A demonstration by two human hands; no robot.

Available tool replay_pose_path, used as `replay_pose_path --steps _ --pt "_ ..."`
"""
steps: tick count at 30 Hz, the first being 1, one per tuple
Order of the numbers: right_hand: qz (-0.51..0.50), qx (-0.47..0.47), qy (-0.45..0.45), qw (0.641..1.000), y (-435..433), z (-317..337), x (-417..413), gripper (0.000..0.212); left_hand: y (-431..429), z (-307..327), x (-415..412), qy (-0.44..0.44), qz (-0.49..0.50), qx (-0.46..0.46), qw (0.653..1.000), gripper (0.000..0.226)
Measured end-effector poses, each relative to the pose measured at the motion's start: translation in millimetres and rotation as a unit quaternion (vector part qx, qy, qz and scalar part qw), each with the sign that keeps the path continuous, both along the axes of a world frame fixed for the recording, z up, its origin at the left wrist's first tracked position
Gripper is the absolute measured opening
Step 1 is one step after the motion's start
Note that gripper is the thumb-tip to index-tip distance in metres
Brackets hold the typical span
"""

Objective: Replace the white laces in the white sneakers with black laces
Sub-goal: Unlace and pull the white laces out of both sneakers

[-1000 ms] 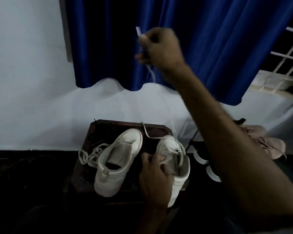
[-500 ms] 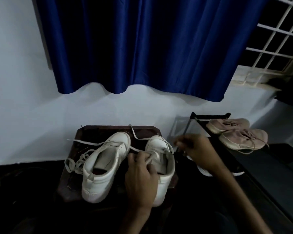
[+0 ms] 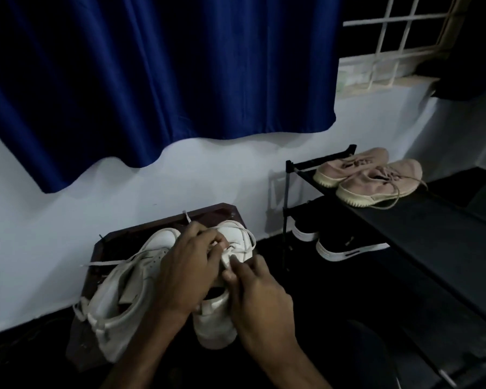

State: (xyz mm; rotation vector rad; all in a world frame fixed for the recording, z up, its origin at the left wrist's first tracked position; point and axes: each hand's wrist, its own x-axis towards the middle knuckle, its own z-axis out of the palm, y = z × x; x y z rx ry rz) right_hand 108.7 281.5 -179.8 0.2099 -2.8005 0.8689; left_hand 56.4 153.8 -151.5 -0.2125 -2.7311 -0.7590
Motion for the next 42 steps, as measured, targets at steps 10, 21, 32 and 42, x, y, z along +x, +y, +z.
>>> replay_pose_path --steps 10,21,32,42 --pt "0.026 -0.039 -0.046 0.998 -7.7 -0.1 4.9 0.057 -7.9 34.7 -44.4 -0.175 -0.106 -0.163 0.965 0.016" --pt "0.02 -0.082 -0.088 0.992 -7.4 9.0 9.0 0.04 5.4 30.7 -30.6 0.017 -0.053 -0.346 0.937 0.016" --pt "0.015 -0.144 -0.099 0.985 -7.9 4.3 5.2 0.038 -25.6 24.7 -30.9 0.001 0.022 -0.029 0.999 0.019" --pt "0.022 -0.139 -0.103 0.985 -7.4 3.3 5.4 0.04 -6.1 28.2 -27.6 -0.051 -0.057 -0.22 0.973 0.011"
